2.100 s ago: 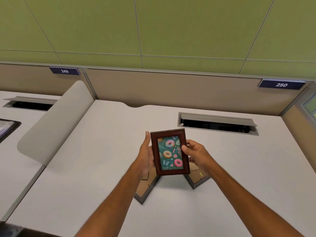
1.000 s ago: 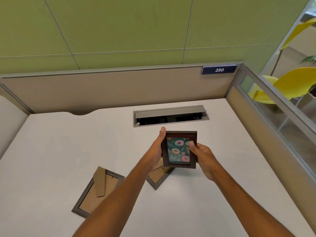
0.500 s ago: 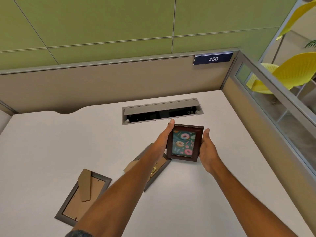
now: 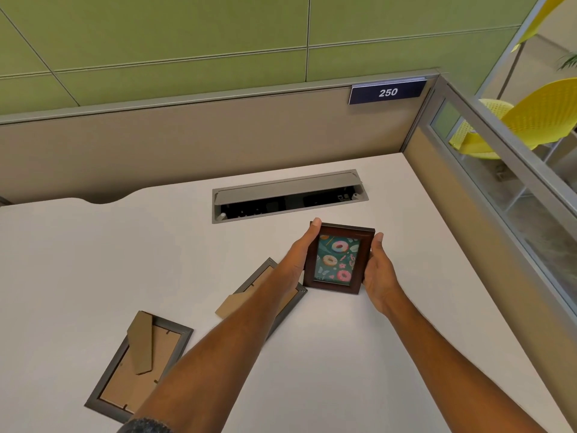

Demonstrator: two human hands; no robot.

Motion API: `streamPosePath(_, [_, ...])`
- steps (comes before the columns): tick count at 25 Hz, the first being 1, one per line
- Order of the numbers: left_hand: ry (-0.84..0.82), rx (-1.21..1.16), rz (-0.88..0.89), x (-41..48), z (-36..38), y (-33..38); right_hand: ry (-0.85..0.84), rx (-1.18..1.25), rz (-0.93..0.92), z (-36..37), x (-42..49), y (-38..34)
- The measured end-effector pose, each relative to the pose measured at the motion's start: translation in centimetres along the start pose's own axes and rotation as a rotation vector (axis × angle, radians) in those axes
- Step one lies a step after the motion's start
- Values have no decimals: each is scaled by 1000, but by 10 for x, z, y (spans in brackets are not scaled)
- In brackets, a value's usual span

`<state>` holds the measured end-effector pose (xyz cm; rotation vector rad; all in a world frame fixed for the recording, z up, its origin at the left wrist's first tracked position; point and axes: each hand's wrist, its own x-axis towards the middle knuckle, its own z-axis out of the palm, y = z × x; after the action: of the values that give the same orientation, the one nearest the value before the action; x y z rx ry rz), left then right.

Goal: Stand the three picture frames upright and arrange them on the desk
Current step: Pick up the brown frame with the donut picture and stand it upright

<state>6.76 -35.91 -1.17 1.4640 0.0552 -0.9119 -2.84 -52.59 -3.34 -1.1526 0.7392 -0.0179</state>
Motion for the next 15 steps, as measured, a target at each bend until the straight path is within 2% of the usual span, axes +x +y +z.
streamPosePath(7, [9,26,-2,-4,-1,-2,-4,-22,10,-2,1,4])
streamPosePath(11, [97,177,8,-12,-15,-6,40,-109,-14,-10,-4,7])
streamPosePath(15, [188,191,0,-26,-50,-7,127,-119,-27,-20,-8,11])
